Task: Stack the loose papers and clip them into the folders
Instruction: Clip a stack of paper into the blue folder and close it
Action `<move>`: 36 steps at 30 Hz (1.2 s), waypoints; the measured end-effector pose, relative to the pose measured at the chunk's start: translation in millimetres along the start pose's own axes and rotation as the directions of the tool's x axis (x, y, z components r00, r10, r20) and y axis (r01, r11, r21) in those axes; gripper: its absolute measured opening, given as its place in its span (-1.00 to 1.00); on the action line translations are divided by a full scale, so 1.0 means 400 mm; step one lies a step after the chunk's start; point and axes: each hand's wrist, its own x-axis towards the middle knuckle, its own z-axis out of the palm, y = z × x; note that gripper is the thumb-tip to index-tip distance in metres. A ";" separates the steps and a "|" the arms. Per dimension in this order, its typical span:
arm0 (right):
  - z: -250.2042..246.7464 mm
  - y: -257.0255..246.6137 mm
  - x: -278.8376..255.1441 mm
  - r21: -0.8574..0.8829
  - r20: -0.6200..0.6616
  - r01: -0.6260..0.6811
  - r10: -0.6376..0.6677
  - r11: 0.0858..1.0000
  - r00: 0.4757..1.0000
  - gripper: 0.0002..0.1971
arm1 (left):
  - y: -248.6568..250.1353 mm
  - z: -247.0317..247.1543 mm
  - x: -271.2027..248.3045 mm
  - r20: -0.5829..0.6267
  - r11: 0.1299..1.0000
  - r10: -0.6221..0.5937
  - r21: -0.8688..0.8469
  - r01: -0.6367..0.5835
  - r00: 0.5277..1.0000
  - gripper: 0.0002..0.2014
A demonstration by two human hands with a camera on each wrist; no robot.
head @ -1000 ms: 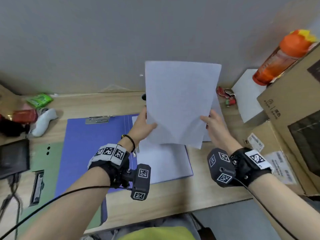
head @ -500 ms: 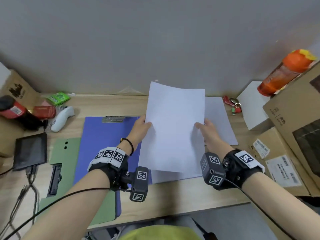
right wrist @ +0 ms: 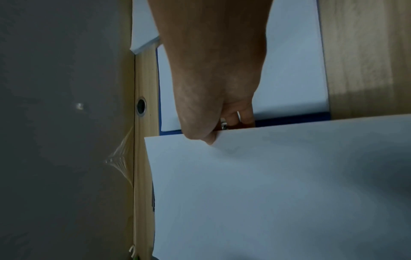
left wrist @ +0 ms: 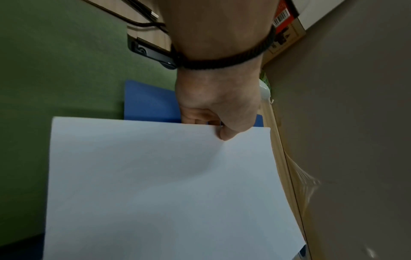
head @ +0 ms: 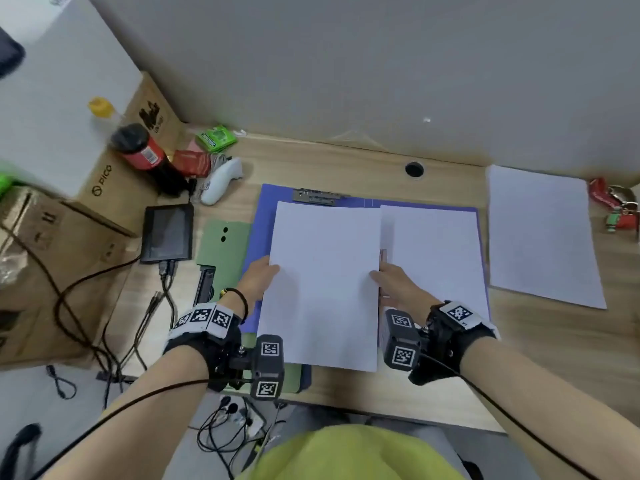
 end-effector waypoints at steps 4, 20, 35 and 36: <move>0.019 -0.021 0.044 0.030 -0.019 -0.034 0.034 0.999 0.999 -0.80 | -0.003 -0.023 0.030 -0.040 0.999 -0.031 -0.016 0.031 0.999 -0.83; 0.030 -0.017 0.120 0.107 0.017 -0.057 0.056 0.993 0.998 -0.85 | -0.003 -0.026 0.105 -0.151 0.999 -0.025 0.024 0.028 0.988 -0.83; 0.056 -0.024 0.139 0.085 -0.102 -0.068 0.076 0.994 0.992 -0.78 | -0.005 -0.027 0.137 -0.209 1.000 -0.028 0.007 0.030 0.977 -0.82; 0.055 -0.027 0.141 0.097 -0.108 -0.059 0.070 0.994 0.992 -0.79 | 0.000 -0.024 0.137 -0.223 1.000 -0.015 -0.002 0.015 0.975 -0.84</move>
